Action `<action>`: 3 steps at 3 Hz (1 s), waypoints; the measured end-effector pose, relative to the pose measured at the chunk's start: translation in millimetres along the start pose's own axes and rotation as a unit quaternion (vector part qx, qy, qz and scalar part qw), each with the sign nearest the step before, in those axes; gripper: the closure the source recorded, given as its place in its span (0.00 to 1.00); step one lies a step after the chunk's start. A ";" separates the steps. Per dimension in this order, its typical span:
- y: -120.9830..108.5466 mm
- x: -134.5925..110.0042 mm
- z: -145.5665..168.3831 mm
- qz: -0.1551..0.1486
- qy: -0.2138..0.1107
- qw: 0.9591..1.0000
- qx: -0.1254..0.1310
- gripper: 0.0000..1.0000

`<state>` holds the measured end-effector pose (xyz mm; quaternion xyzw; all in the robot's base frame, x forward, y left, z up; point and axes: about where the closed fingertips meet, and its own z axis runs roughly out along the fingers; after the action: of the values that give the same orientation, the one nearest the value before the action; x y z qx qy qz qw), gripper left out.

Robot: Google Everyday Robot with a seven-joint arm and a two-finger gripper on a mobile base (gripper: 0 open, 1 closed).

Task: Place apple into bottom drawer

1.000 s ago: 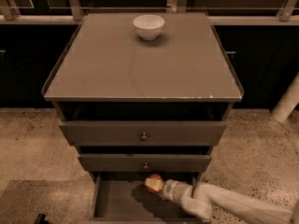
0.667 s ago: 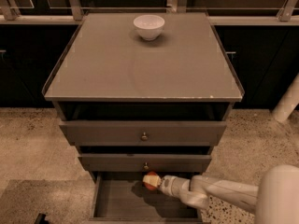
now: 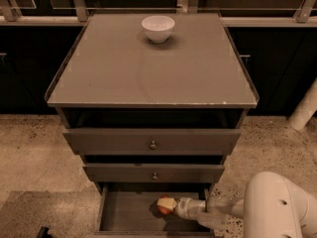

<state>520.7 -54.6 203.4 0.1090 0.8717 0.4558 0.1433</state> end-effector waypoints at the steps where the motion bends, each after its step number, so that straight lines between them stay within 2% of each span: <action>1: -2.5 2.2 0.3 0.002 0.001 1.000 -0.001 0.81; 3: -2.4 2.2 0.4 0.002 0.001 1.000 -0.001 0.34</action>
Offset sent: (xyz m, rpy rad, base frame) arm -0.0021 -0.0004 -0.0026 0.0031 0.0044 -0.0001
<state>518.6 -54.9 200.8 0.1103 0.8713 0.4570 0.1412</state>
